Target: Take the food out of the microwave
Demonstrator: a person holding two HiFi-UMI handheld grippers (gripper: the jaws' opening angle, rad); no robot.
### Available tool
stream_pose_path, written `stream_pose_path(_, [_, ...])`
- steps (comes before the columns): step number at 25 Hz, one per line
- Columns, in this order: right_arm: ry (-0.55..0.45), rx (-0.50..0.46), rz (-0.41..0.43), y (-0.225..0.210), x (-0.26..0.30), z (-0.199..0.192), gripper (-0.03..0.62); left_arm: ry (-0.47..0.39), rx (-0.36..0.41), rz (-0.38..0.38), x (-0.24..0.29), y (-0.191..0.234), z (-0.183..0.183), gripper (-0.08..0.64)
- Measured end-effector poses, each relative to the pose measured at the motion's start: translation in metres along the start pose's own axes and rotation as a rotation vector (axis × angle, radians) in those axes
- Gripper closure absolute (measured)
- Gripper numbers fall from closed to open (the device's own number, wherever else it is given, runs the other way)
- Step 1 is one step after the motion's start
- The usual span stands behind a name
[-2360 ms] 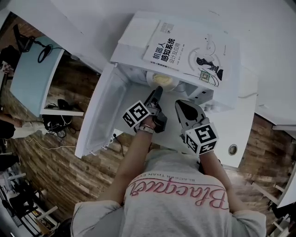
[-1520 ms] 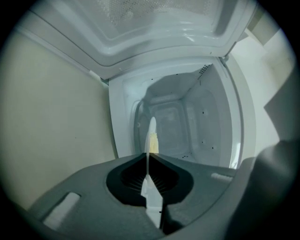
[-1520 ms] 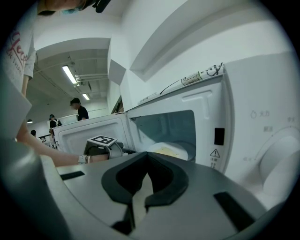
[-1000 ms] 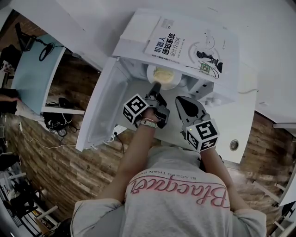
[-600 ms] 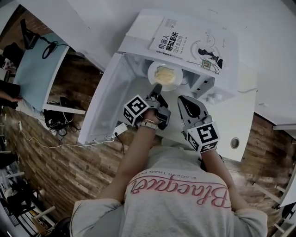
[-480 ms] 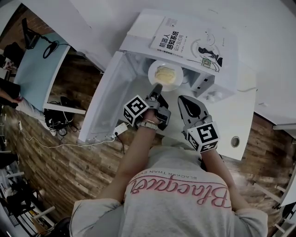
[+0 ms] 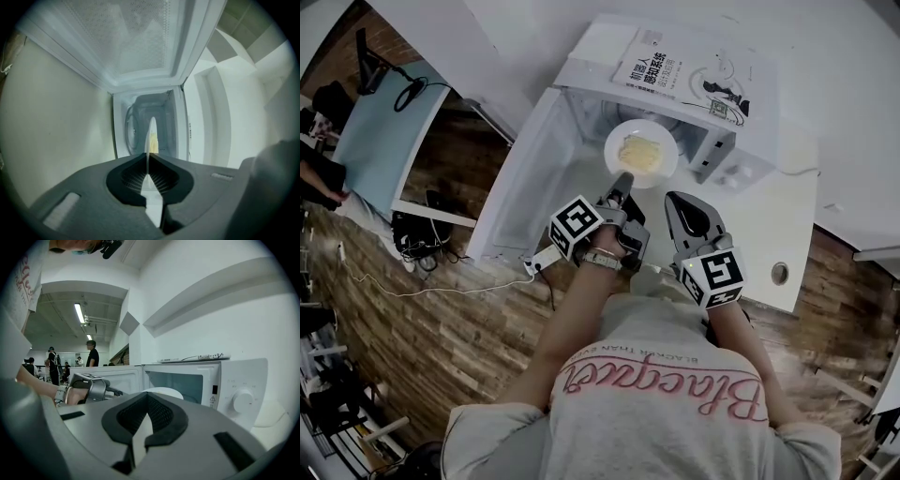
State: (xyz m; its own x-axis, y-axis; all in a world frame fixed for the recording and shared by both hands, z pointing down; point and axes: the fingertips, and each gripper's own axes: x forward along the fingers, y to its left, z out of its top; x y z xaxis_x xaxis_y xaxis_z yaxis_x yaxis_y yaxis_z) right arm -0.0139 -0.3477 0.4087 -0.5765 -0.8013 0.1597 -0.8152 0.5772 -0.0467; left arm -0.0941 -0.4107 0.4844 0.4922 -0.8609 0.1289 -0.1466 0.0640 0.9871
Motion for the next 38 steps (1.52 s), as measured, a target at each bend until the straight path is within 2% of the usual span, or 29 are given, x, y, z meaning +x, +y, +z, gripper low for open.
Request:
stream_pose_path(10, [-0.018,-0.011,-0.058,0.022,-0.035,0.002,0.584,-0.01,0.031,-0.03,-0.046,-0.012,-0.016,0.545])
stream_pose_path(27, [-0.023,-0.042,-0.117,0.06,-0.09,-0.011,0.584,-0.028,0.009,-0.097,-0.11,-0.027,-0.044,0.545])
stream_pose_path(33, [-0.018,-0.031,-0.152,0.071,-0.108,-0.017,0.584,-0.031,0.004,-0.108,-0.131,-0.031,-0.051,0.545])
stream_pose_path(38, [-0.003,-0.012,-0.185,0.074,-0.117,-0.023,0.584,-0.027,0.013,-0.089,-0.144,-0.024,-0.054,0.545])
